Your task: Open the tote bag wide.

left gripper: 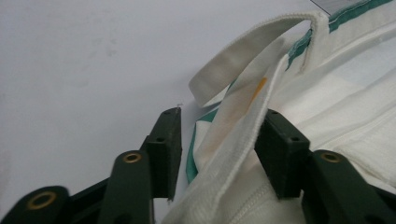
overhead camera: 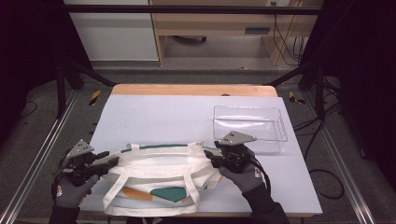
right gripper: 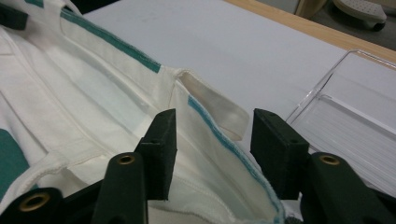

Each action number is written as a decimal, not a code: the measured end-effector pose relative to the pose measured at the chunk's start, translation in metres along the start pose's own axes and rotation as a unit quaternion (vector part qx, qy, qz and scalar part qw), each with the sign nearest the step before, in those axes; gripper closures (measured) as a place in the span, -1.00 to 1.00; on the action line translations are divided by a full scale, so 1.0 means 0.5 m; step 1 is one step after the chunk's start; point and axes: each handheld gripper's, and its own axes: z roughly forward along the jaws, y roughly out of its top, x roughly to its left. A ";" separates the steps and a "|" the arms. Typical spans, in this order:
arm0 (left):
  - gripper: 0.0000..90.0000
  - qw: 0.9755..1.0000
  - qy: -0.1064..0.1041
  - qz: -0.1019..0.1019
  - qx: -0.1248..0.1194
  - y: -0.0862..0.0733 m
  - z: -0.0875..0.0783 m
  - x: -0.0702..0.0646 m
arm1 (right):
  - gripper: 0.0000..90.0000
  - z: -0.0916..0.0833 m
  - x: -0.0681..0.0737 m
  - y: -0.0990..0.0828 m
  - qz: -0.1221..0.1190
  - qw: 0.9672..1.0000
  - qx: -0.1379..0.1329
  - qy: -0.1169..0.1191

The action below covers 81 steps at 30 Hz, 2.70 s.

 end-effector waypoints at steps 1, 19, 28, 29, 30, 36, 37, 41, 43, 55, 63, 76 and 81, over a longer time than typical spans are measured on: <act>0.25 1.000 -0.002 0.000 0.001 0.000 -0.001 0.001 | 0.20 0.001 0.000 -0.002 -0.001 1.000 0.003 -0.002; -0.05 1.000 -0.025 0.004 0.008 0.018 0.016 0.005 | 0.37 0.005 0.004 -0.004 -0.020 1.000 0.022 0.010; 0.34 0.999 -0.032 -0.002 0.023 0.022 0.033 0.013 | 0.56 0.019 0.010 0.008 -0.044 0.998 0.028 -0.023; 0.43 0.999 -0.033 -0.003 0.024 0.022 0.032 0.012 | 0.64 0.018 0.010 0.007 -0.045 0.998 0.029 -0.027; 0.52 0.999 -0.035 -0.004 0.026 0.022 0.029 0.012 | 0.73 0.017 0.010 0.007 -0.047 0.998 0.031 -0.034; 0.80 0.999 -0.038 -0.012 0.008 0.023 0.016 0.007 | 0.93 0.000 0.010 0.011 -0.041 0.998 -0.004 -0.038; 0.82 0.999 -0.040 -0.016 -0.002 0.023 0.012 0.009 | 0.93 -0.006 0.009 0.014 -0.036 0.998 -0.018 -0.037; 0.85 0.998 -0.051 -0.028 -0.030 0.021 0.001 0.014 | 0.90 -0.009 0.003 0.022 -0.020 0.998 -0.039 -0.034; 0.86 0.998 -0.045 -0.027 -0.031 0.020 0.004 0.011 | 0.78 -0.004 0.002 0.022 -0.022 0.999 -0.027 -0.038; 0.86 0.998 -0.035 -0.035 -0.024 0.017 0.013 0.006 | 0.29 -0.054 0.054 0.038 -0.028 0.995 -0.097 0.024; 0.86 0.998 -0.038 -0.038 -0.023 0.015 0.014 0.007 | 0.10 0.038 0.114 0.003 -0.046 0.996 0.008 0.077; 0.85 0.998 -0.035 -0.038 -0.019 0.014 0.020 0.006 | 0.09 0.080 0.139 -0.060 -0.071 0.993 0.047 0.078; 0.85 0.998 -0.039 -0.041 -0.020 0.013 0.020 0.007 | 0.44 0.080 0.139 -0.064 -0.085 0.994 0.046 0.059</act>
